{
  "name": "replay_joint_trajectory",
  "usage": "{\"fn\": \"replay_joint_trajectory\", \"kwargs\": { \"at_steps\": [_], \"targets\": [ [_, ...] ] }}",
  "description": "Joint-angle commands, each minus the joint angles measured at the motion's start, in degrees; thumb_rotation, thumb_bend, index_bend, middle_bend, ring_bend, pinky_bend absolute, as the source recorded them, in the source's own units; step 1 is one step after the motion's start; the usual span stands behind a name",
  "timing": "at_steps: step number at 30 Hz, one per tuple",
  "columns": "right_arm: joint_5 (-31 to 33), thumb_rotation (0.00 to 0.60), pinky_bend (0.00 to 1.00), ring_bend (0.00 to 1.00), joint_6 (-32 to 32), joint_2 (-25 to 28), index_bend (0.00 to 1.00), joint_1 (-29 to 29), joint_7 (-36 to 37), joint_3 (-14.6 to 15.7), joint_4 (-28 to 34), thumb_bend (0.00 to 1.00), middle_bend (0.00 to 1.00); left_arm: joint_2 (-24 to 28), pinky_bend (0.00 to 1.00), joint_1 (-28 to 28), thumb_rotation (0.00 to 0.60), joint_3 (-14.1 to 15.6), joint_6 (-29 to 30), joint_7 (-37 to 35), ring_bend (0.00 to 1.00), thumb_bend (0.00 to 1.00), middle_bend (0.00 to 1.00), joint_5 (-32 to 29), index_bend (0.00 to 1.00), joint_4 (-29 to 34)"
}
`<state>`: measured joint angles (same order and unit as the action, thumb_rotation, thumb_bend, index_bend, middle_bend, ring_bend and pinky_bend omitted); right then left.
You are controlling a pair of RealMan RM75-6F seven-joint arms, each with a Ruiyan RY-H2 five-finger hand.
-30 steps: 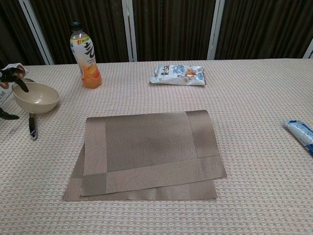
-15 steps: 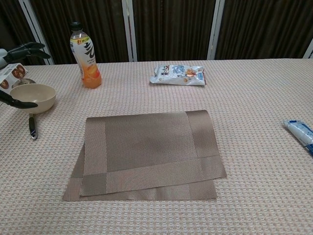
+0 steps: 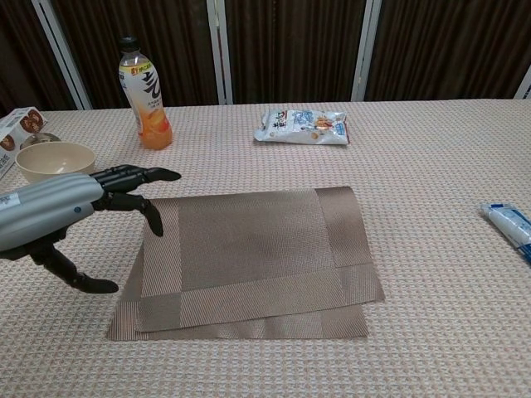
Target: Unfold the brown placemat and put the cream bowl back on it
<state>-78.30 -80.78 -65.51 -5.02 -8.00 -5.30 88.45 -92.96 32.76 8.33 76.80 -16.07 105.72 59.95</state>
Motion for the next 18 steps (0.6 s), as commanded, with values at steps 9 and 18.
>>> {"fn": "replay_joint_trajectory", "kwargs": {
  "at_steps": [9, 18],
  "targets": [
    [-0.07, 0.6, 0.0, 0.0, 0.09, 0.01, 0.0, -0.04, 0.08, 0.03, -0.06, 0.0, 0.0, -2.44, 0.0, -0.82, 0.6, 2.44, -0.75, 0.64, 0.0, 0.06, 0.0, 1.18, 0.36, -2.61],
    [0.08, 0.6, 0.0, 0.0, 0.21, -0.02, 0.0, -0.1, 0.1, -0.03, -0.13, 0.0, 0.0, -4.55, 0.0, -0.74, 0.6, 2.74, -0.85, 0.12, 0.0, 0.06, 0.0, 1.4, 0.36, -5.44]
  ]
}}
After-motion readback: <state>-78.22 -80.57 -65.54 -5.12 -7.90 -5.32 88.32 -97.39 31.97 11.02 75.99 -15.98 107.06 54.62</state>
